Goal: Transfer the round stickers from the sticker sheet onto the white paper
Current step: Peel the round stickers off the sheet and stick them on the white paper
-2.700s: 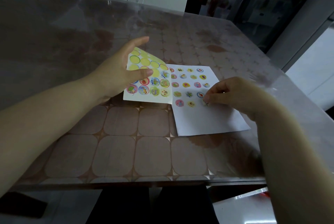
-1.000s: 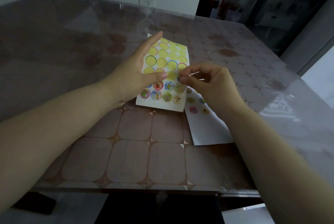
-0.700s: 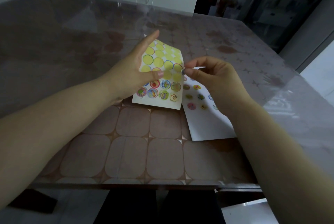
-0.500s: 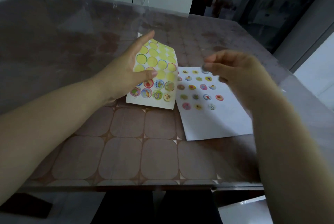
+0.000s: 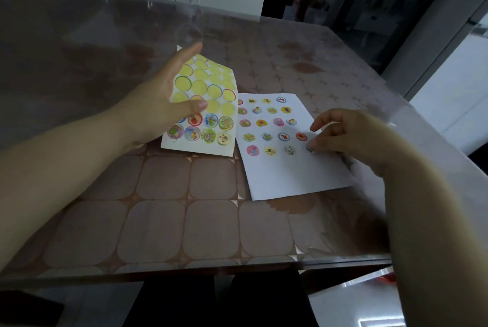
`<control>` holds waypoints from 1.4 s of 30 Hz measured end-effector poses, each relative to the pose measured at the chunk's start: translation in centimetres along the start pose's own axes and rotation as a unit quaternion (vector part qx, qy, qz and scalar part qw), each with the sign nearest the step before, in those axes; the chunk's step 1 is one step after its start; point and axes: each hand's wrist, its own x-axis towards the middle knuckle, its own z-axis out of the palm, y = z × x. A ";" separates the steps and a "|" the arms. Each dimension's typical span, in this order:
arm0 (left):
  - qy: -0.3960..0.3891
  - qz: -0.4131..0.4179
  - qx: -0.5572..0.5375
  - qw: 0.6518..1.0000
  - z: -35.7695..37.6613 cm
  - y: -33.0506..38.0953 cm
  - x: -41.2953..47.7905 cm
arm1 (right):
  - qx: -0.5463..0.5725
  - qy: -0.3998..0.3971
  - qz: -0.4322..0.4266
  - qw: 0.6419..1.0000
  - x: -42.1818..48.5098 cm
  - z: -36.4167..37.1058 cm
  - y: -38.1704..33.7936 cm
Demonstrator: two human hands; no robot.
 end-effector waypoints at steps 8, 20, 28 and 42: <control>0.009 0.000 0.005 1.000 0.1 0.0 0.0 | -0.037 0.000 0.007 0.999 0.2 0.2 -0.4; -0.008 -0.002 -0.022 1.000 -0.1 0.0 0.0 | -0.135 0.005 0.058 0.989 1.7 -1.3 -1.4; -0.017 -0.004 -0.057 0.998 0.1 -0.3 0.2 | -0.221 -0.046 -0.024 0.974 2.5 -0.2 -4.0; -0.030 -0.019 -0.088 0.996 0.2 -0.4 0.3 | -0.219 -0.020 0.042 0.975 2.8 0.0 -1.5</control>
